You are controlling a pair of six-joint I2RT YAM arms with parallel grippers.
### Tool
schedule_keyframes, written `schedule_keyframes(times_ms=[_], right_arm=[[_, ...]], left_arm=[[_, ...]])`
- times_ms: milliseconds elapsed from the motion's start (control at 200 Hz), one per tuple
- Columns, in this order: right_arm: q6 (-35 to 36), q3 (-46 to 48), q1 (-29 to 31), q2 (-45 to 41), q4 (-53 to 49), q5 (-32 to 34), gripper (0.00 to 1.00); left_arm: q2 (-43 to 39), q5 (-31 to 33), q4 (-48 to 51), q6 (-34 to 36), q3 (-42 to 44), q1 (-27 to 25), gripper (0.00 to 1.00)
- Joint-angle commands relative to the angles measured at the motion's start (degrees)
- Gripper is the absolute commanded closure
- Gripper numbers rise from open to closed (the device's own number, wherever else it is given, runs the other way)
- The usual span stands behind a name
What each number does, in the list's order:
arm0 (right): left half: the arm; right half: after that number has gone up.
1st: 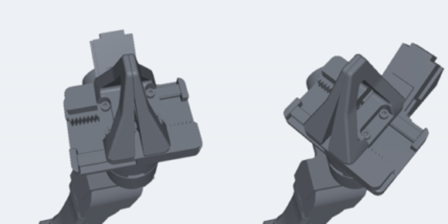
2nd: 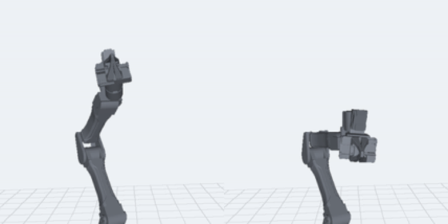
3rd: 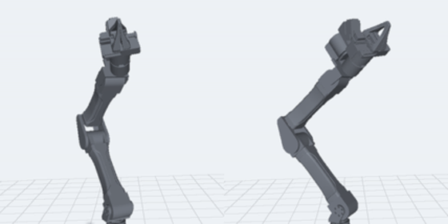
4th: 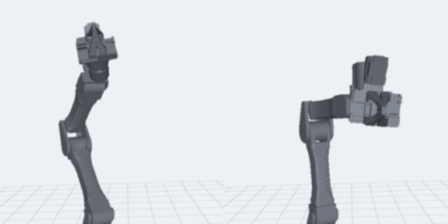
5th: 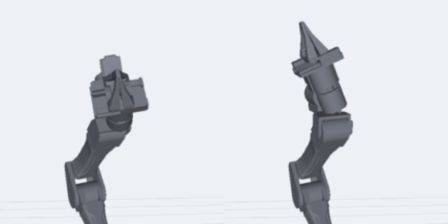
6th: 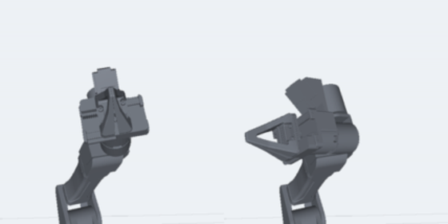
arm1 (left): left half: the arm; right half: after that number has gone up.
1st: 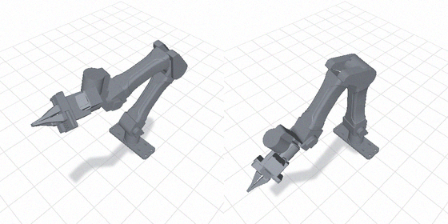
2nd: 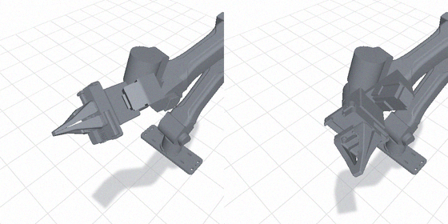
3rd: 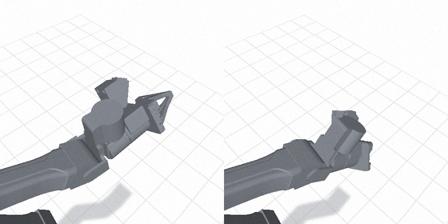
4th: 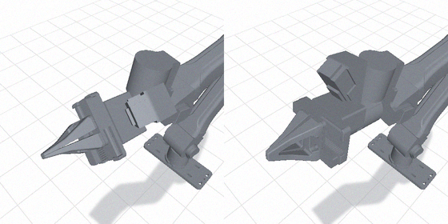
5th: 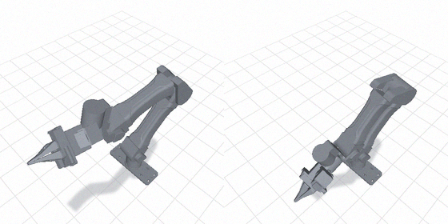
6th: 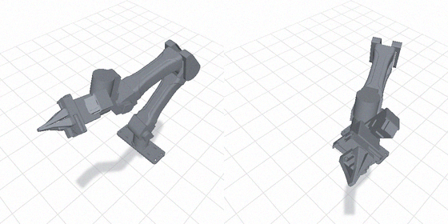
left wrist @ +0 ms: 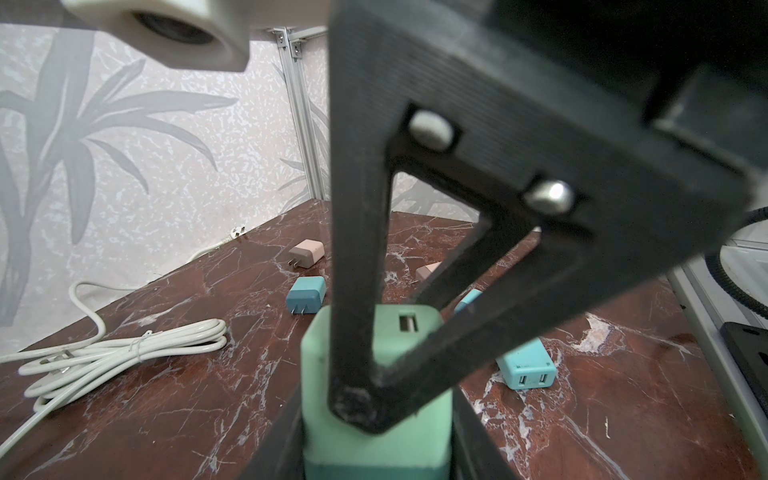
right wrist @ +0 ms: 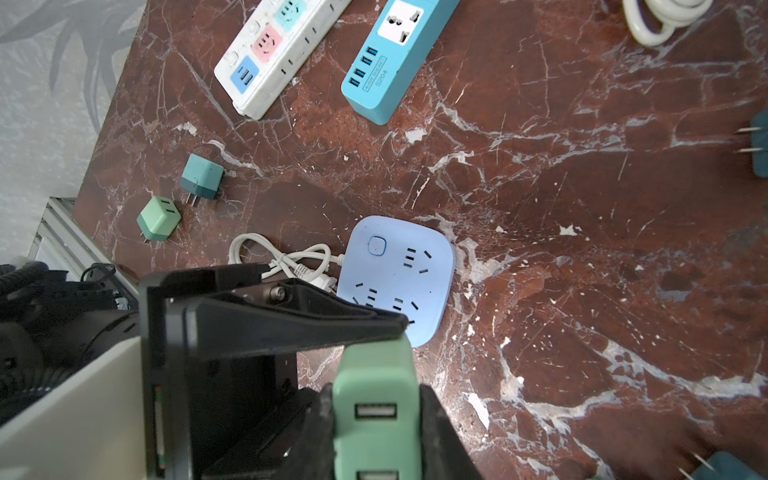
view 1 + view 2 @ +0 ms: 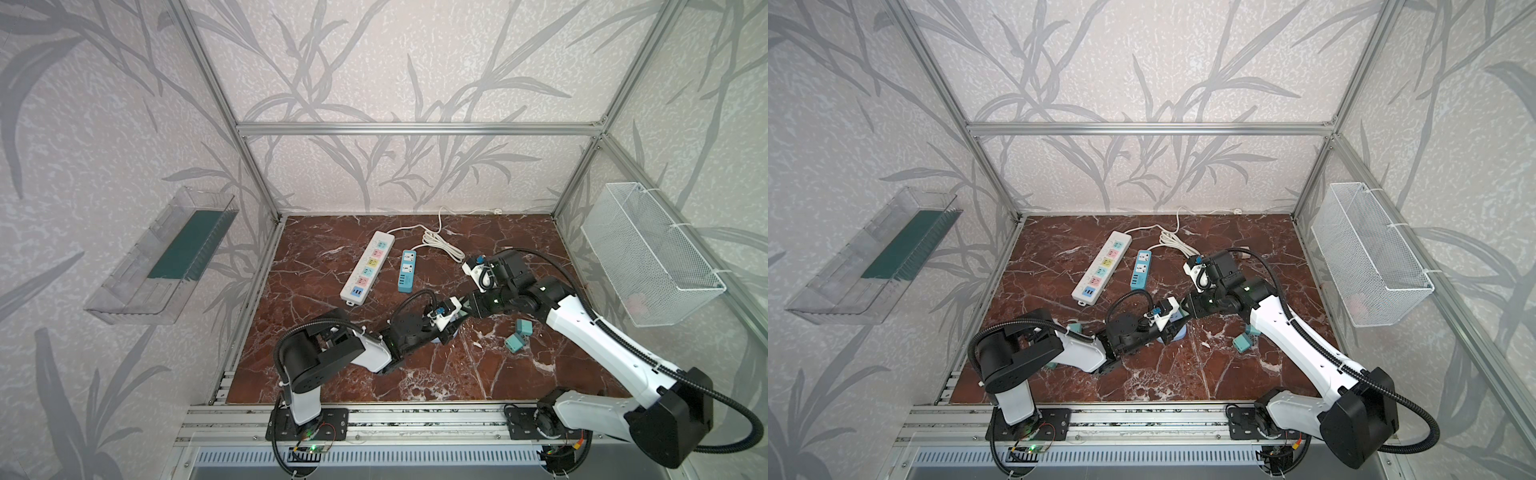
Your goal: Insert the plug
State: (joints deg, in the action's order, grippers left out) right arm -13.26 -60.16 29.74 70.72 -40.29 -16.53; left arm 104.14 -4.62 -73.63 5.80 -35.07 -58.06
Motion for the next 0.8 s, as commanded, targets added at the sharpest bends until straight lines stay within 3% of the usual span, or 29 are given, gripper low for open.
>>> schedule_keyframes(times_ms=[0,110,155,330,440,520,670,795], right_arm=[[-1.0,-1.53,-0.04,-0.33,-1.93,1.26,0.86],[-1.73,-1.56,-0.05,-1.18,-1.79,1.35,0.89],[-1.99,-1.75,0.29,-1.31,-1.89,2.93,0.89],[-2.72,-2.35,4.41,-0.34,-1.19,13.4,0.93],[-5.43,-0.87,7.02,0.13,2.93,19.26,0.97],[-7.42,0.34,8.78,1.04,6.47,22.42,1.0],[-11.83,2.62,11.89,3.58,12.2,26.2,1.0],[-13.37,3.21,13.53,6.6,14.65,28.18,1.0]], left_arm=[[-0.71,1.16,-3.33,2.52,0.51,0.1,0.74],[-1.04,4.73,-5.05,1.84,1.33,0.19,0.38],[-1.12,7.41,-7.08,0.4,2.33,0.17,0.29],[-6.65,17.63,-7.22,-6.34,8.79,0.41,0.24],[-12.36,25.77,-4.36,-14.33,13.4,0.42,0.25],[-19.06,31.47,9.8,-22.17,13.81,1.28,0.26],[-29.77,33.1,58.04,-37.92,2.06,6.27,0.29],[-30.04,28.35,69.86,-40.14,-2.05,10.91,0.3]])
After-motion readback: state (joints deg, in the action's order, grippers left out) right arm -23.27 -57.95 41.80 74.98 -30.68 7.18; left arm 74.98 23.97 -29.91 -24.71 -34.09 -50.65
